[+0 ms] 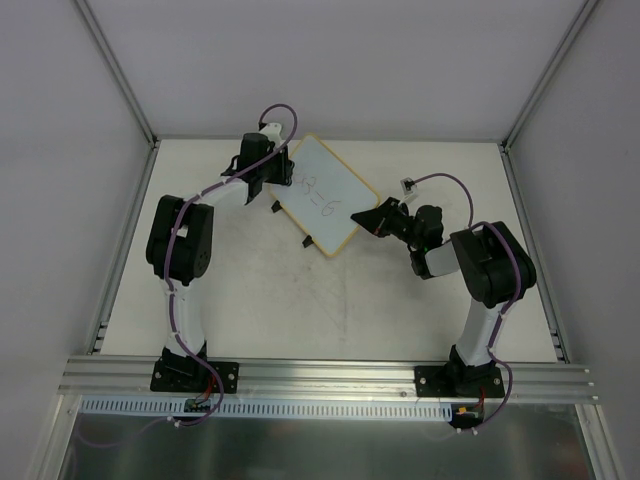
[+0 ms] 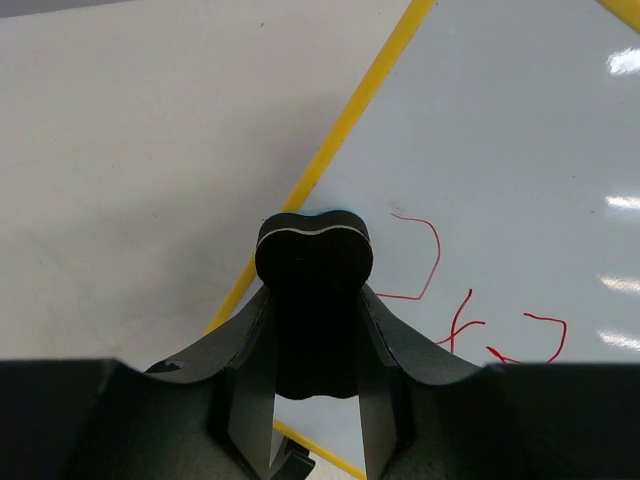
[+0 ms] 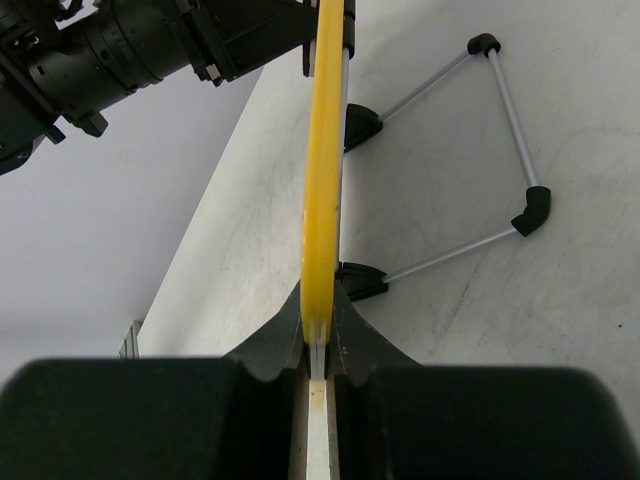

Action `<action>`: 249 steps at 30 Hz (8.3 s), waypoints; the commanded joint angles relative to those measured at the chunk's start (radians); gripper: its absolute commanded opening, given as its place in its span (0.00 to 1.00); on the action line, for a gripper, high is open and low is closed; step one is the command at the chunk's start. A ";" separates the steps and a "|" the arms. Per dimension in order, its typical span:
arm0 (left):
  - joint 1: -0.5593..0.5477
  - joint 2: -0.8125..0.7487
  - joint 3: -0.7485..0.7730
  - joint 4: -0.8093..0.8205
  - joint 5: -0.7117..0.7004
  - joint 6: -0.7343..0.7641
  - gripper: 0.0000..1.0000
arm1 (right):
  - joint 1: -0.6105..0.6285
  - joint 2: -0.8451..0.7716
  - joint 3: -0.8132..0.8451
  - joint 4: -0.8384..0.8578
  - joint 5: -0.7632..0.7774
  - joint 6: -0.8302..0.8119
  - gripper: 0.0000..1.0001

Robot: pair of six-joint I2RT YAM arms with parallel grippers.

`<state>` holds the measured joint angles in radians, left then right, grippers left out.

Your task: Erase the whiteboard

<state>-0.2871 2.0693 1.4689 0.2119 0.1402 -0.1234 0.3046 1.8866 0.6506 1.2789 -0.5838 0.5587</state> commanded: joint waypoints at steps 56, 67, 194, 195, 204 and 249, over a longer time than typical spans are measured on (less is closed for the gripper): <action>-0.336 -0.146 -0.291 0.076 0.110 -0.025 0.00 | 0.005 -0.038 0.026 0.206 -0.039 -0.013 0.00; -0.087 -0.104 -0.205 0.018 0.144 0.005 0.00 | 0.007 -0.038 0.027 0.208 -0.037 -0.013 0.00; -0.225 -0.143 -0.119 -0.163 0.127 -0.082 0.00 | 0.011 -0.040 0.030 0.226 -0.053 0.013 0.00; -0.212 -0.137 -0.101 -0.189 0.108 -0.062 0.00 | 0.011 -0.038 0.030 0.226 -0.053 0.014 0.00; -0.198 -0.060 0.076 -0.284 0.064 -0.007 0.00 | 0.014 -0.037 0.032 0.224 -0.053 0.012 0.00; -0.169 -0.025 0.143 -0.296 0.067 0.050 0.00 | 0.016 -0.032 0.034 0.227 -0.053 0.013 0.00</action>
<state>-0.5179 2.0102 1.5696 -0.0841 0.2676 -0.1131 0.2993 1.8862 0.6529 1.2720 -0.5846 0.5728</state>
